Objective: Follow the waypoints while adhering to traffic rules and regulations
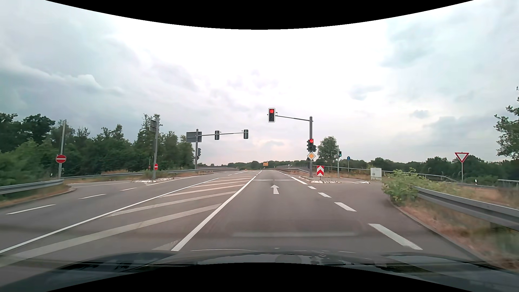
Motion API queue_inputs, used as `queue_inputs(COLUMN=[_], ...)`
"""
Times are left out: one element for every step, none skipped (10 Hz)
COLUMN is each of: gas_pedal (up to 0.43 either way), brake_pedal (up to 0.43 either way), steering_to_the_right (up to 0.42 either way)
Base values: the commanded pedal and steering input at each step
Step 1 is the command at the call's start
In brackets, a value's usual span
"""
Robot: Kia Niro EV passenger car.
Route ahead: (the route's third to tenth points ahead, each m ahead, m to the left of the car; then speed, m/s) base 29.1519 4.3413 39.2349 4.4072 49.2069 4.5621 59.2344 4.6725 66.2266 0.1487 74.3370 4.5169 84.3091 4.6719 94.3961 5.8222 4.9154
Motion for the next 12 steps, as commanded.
queue_inputs(gas_pedal=[0.0, 0.0, 0.0, 0.0, 0.0, 0.0, 0.0, 0.0, 0.0, 0.079, 0.157, 0.228], brake_pedal=[0.0, 0.0, 0.0, 0.0, 0.0, 0.0, 0.0, 0.0, 0.0, 0.0, 0.0, 0.0], steering_to_the_right=[0.011, 0.011, 0.011, 0.011, 0.011, 0.011, 0.011, 0.011, 0.011, 0.011, 0.011, 0.01])
